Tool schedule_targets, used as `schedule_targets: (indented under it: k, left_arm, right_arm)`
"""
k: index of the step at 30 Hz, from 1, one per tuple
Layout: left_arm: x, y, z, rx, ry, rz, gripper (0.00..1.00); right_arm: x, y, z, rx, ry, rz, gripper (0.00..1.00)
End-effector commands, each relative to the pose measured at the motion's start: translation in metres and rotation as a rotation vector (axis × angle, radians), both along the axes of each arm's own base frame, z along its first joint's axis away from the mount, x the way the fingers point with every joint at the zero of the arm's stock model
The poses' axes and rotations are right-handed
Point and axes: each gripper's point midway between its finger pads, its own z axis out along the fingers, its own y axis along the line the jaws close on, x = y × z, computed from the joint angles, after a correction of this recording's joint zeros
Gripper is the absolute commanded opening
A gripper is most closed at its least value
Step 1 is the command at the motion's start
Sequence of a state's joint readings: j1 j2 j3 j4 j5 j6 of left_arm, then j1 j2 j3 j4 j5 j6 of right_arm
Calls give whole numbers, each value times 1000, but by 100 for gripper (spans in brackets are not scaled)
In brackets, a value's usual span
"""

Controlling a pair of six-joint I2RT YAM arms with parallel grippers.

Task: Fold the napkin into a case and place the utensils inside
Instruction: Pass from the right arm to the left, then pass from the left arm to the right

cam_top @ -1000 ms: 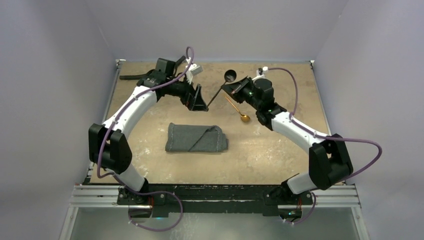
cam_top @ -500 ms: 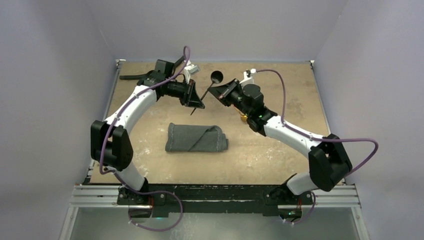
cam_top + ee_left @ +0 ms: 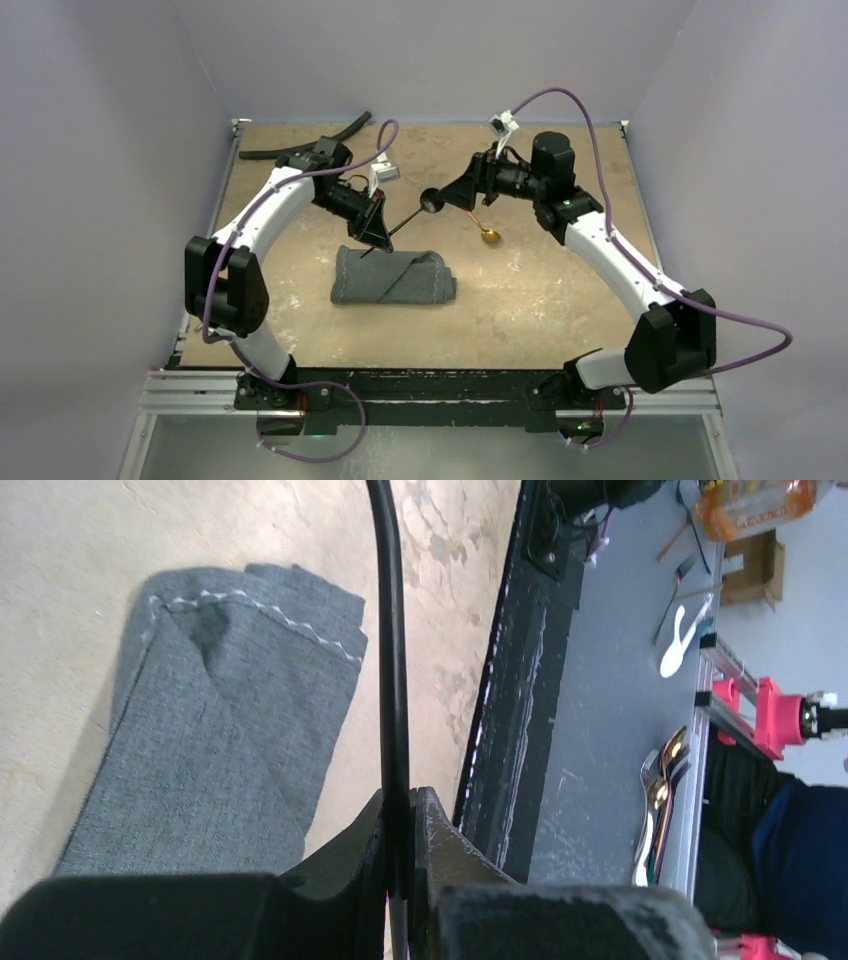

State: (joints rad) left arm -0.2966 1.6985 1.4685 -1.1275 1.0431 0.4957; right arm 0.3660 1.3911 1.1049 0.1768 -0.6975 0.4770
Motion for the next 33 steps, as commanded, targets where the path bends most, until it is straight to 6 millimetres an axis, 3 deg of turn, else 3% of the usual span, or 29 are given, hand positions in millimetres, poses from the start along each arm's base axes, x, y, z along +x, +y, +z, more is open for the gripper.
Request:
schedule_targets:
  k: [1,16,21,25,29,33]
  left_arm:
    - [-14,5,7,-27,-16,-81,0]
    - [-25,11,3,-11,6,-144,0]
    - [-28,12,2,-7,14,-156,0]
    - [-26,12,3,-6,4,-157,0]
    - [-24,12,5,-1,-10,-157,0]
    - [-24,13,3,6,-5,-156,0]
  right_arm:
    - [-44,10,16,-54,-127,300,81]
    - [-37,14,-8,-81,-52,327,53]
    - [-47,32,-2,-27,-55,377,44]
    - [-53,44,-14,-45,-21,404,37]
    - [-54,44,-32,-87,29,395,31]
    - [-54,41,-31,-100,20,377,23]
